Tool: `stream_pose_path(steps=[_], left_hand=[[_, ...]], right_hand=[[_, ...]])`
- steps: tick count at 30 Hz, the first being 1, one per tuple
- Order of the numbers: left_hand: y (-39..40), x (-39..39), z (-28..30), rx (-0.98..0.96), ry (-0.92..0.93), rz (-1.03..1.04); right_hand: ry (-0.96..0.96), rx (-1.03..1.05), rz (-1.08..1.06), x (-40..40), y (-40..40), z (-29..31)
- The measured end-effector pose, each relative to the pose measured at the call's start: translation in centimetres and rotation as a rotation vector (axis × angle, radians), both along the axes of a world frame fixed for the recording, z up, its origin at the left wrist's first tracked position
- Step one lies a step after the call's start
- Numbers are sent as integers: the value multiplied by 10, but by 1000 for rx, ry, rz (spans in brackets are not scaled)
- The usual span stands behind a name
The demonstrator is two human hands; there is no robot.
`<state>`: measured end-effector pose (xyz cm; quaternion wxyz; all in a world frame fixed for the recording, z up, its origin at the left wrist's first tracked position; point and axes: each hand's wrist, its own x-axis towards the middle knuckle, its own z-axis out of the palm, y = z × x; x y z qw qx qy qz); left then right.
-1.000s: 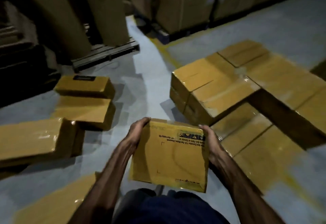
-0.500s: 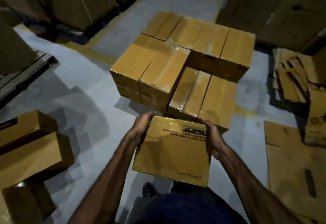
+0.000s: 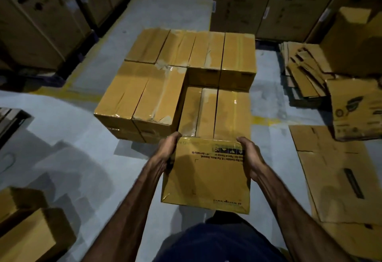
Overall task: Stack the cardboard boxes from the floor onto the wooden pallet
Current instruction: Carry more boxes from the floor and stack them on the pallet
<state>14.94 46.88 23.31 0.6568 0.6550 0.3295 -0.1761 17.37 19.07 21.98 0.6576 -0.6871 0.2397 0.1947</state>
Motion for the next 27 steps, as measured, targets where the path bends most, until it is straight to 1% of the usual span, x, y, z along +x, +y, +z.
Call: stream_pose_path(steps=[4, 10, 13, 17, 22, 27], left_hand=[[-13, 41, 6, 42, -8, -15], [-28, 99, 12, 64, -9, 70], [-22, 130, -4, 51, -28, 107], [-12, 173, -19, 25, -44, 92], [12, 230, -47, -48, -72, 48], [48, 286, -85, -87, -33, 59]], right_hand=[[-2, 22, -1, 42, -10, 0], [14, 98, 11, 102, -24, -1], [27, 131, -44, 129, -25, -7], [45, 173, -112, 164, -19, -25], [51, 160, -208, 214, 4, -51], [84, 119, -275, 262, 36, -83]])
